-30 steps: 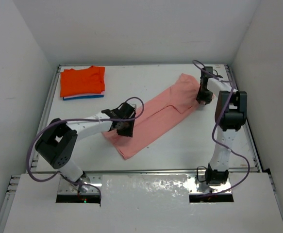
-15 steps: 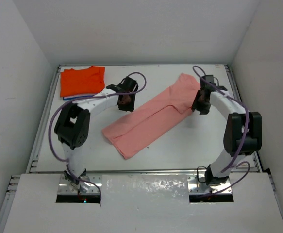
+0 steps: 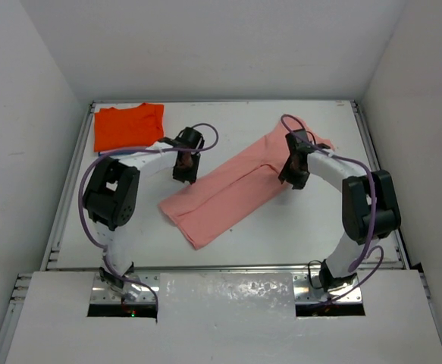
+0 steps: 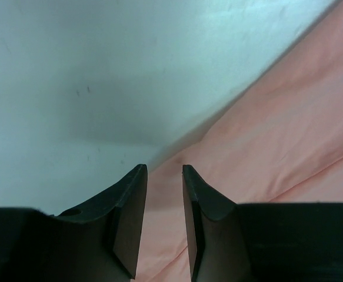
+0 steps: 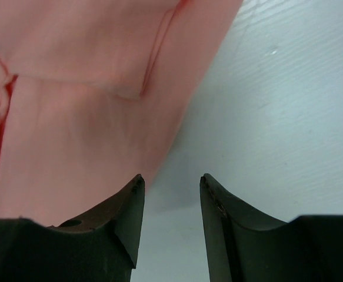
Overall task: Fold and stack the t-shirts
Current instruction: Rotate the tshirt 90 degrees
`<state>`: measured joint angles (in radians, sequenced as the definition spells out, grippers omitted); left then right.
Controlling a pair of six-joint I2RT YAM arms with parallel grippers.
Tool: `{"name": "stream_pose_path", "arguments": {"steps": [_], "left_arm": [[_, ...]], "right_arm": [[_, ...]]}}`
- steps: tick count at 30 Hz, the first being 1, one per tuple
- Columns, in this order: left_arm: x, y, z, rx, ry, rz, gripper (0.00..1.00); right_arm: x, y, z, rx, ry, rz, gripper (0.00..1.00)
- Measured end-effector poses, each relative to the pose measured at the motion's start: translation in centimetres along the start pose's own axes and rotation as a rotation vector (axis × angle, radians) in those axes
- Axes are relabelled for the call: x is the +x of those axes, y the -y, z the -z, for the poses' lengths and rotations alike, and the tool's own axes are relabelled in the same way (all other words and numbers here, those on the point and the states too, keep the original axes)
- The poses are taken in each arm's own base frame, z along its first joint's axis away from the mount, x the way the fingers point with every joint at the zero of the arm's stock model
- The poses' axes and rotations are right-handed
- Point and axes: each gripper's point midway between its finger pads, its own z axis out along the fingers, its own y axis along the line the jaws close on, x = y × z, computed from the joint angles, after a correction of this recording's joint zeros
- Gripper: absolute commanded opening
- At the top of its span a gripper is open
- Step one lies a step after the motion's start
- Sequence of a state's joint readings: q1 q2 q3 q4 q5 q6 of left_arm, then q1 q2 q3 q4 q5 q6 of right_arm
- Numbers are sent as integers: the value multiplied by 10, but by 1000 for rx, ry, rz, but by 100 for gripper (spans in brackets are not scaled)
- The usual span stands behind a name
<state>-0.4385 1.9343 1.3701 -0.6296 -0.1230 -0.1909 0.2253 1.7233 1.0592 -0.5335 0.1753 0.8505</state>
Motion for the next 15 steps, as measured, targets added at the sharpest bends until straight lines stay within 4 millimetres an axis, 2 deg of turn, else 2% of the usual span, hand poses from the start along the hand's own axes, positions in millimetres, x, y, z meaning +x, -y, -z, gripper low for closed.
{"name": "stream_pose_path", "arguments": {"steps": [4,7,10,15], "left_arm": [[39,-10,0,-15,-59,-11,29],[57,-15,-3,-23,-90,-14,29],[59,-15,-4,-18,-82,-10,29],[60,-13,-5,-6,-72,-7,29]], "right_arm": [[-20,8,-3,61,40,-37,43],[-39,11,-10,94,55,-66,43],[-50,15,-22,120,52,-85,43],[-55,31,-44,179,4,-93,43]]}}
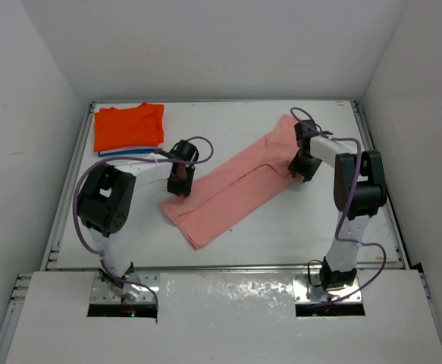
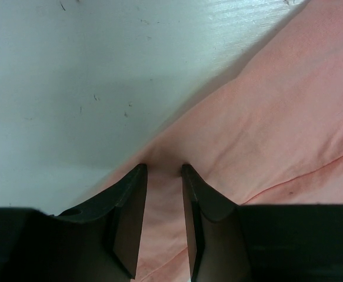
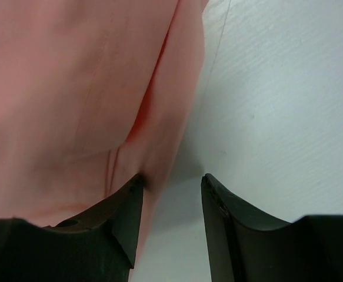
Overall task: Fold and stack the t-shirts
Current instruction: Rotate the tshirt 90 degrees
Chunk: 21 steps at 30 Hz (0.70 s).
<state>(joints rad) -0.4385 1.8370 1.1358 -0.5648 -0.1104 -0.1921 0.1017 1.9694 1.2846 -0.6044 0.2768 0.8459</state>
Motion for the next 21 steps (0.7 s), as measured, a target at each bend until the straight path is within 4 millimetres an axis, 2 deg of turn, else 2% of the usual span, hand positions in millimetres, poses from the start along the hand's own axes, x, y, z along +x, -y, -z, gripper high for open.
{"name": "stream_pose_path", "arguments": {"steps": [3,7,11,16,17,21], "left_arm": [[2,2,1,7,11,8,29],[11,12,4,23,19,10,29],[35,45,12,78,2,-34,29],[71,88,31,173,-33,-76,30],[75,95,36,190,-37,-78,30],[86,121,49,247,-42,-74,30]], "right_arm": [[-5,2,-10,1,-21,17,44],[-27,-3,-18,-27,-20,71,44],[-57,-21,-29,-96,-15,155,45],[-99,-43,-42,-194,19,257,46],[-109,-48,-45,-219,31,273,47],[-127,-64,-49,-304,51,320,48]]}}
